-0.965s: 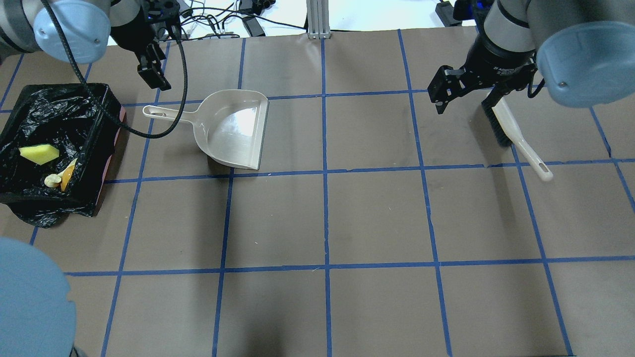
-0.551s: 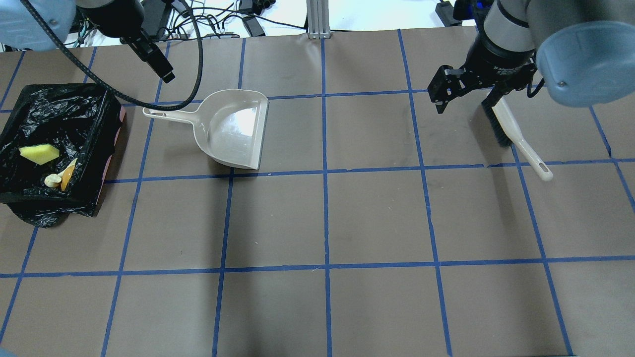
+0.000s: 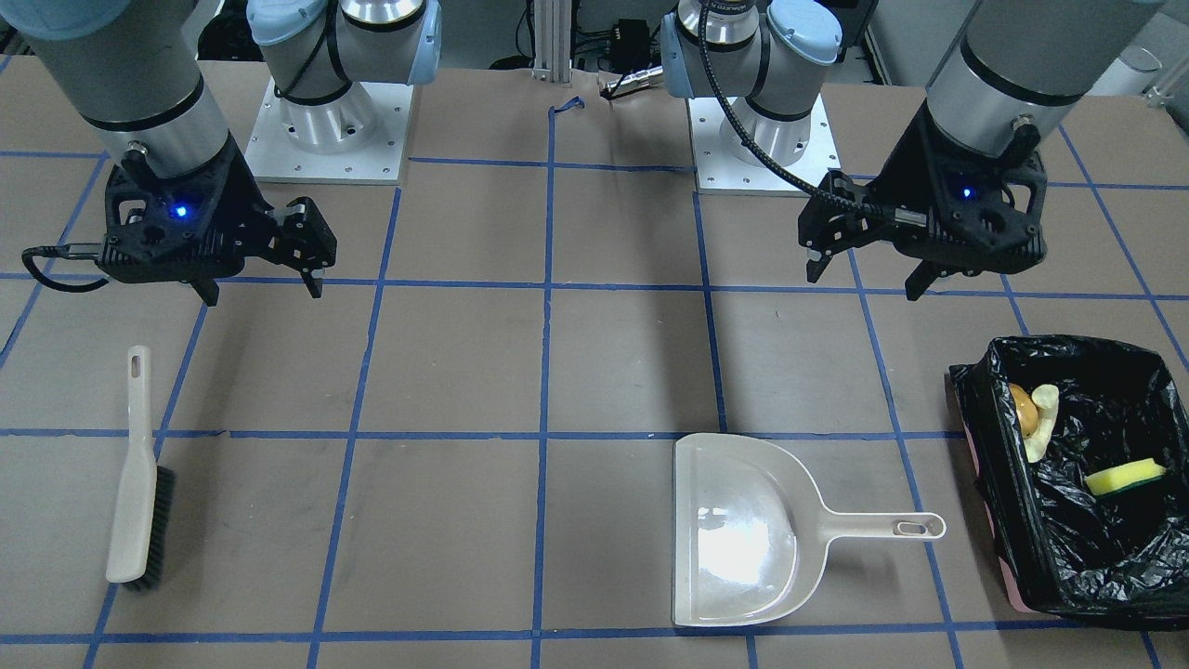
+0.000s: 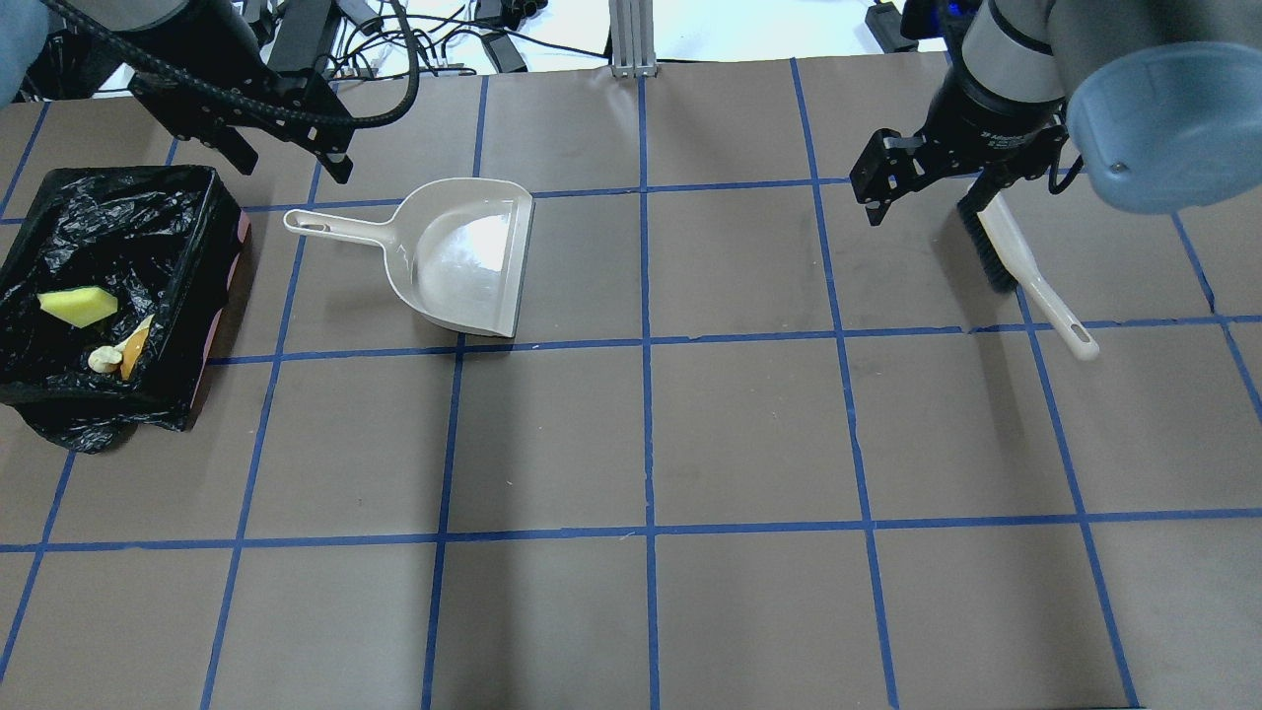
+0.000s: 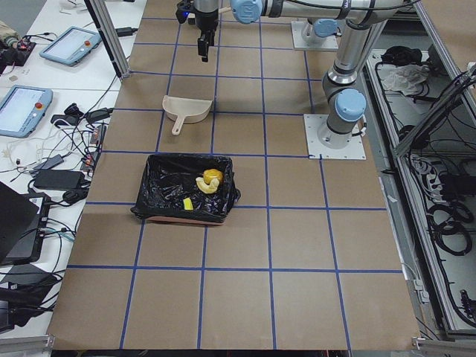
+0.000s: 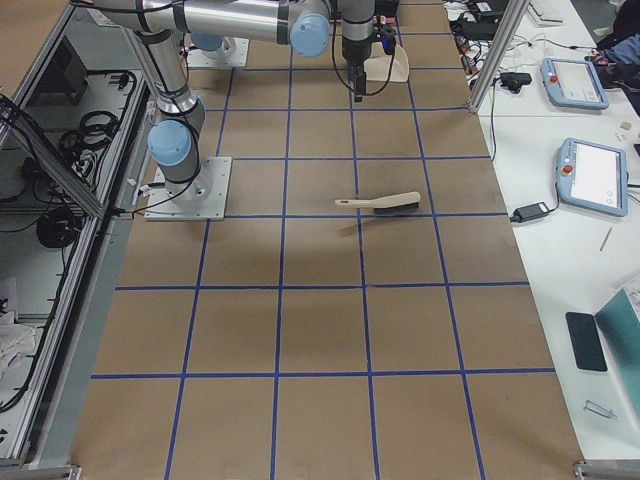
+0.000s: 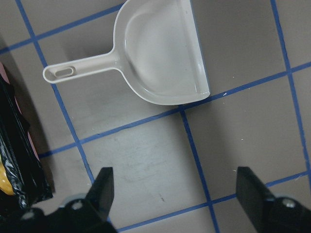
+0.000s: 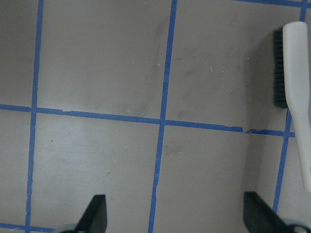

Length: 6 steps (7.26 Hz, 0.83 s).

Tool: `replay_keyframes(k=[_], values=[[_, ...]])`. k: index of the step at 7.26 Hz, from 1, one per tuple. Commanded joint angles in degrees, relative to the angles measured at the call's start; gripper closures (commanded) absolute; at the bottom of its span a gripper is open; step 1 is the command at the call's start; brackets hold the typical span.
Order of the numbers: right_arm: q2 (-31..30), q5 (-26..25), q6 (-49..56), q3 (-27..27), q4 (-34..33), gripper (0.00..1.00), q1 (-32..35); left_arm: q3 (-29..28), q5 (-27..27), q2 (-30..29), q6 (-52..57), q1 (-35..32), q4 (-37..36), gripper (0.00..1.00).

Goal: Sweep and dump trash into bin

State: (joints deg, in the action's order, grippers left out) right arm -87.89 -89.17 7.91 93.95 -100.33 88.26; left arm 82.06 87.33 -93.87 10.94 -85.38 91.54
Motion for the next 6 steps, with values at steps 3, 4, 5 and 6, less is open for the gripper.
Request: replay_keyframes(k=[3,4,5,6], values=[[0.0,0.0,0.0,0.0,0.1,0.00,0.0,5.7,0.2,6.6,-4.9,-0.1,0.4,0.00],[0.0,0.0,0.0,0.0,-0.1,0.00,0.1,6.0,0.5,7.2,-4.7,-0.1,0.7,0.00],[0.0,0.0,0.0,0.0,0.2,0.00,0.0,6.8,0.3,7.4,-4.8,-0.1,0.5,0.00],[0.0,0.0,0.0,0.0,0.1,0.00,0.1,6.9,0.3,7.9,-3.9,0.7,0.5,0.00]])
